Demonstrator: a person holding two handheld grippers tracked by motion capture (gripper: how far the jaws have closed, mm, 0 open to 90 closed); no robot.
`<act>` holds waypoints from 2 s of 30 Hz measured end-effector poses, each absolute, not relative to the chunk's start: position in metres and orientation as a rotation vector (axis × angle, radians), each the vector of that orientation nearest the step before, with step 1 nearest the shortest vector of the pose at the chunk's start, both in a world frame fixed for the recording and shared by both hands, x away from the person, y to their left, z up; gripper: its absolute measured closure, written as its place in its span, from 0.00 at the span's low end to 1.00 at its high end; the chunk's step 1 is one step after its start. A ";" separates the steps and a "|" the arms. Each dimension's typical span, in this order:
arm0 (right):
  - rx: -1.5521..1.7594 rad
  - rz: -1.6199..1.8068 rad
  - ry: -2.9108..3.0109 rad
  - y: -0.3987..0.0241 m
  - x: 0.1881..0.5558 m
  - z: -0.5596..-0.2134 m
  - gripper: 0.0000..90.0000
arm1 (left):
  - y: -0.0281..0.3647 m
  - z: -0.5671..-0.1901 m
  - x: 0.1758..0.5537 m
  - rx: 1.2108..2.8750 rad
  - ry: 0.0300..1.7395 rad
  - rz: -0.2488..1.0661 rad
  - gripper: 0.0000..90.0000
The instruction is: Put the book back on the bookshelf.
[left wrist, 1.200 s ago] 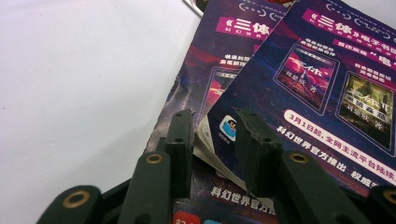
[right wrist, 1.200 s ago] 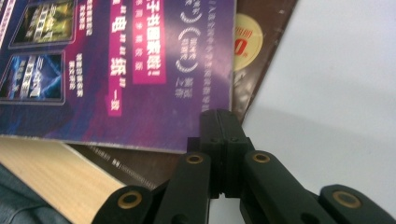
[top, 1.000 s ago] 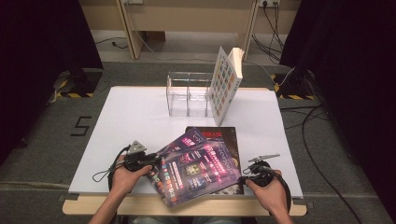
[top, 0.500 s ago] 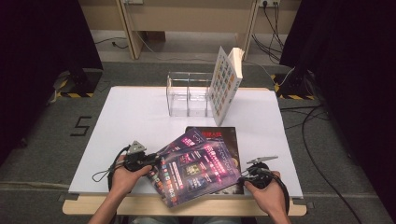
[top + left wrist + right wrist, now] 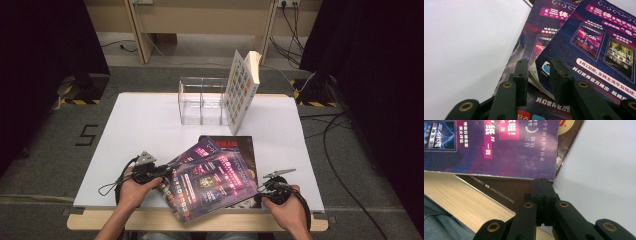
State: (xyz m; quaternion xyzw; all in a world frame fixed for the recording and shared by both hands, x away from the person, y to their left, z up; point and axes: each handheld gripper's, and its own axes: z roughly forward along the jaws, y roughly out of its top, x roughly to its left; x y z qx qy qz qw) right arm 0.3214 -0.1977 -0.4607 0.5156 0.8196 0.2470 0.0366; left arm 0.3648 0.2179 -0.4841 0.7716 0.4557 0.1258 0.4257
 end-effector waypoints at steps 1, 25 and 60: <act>1.581 0.759 2.510 -0.197 0.321 -0.461 1.00 | 0.218 -0.484 0.365 1.929 1.139 0.317 0.75; 1.553 0.728 2.494 -0.193 0.321 -0.461 1.00 | 0.219 -0.483 0.362 1.933 1.142 0.319 0.76; 1.549 0.713 2.377 -0.190 0.361 -0.462 1.00 | 0.219 -0.479 0.354 1.987 1.127 0.277 0.76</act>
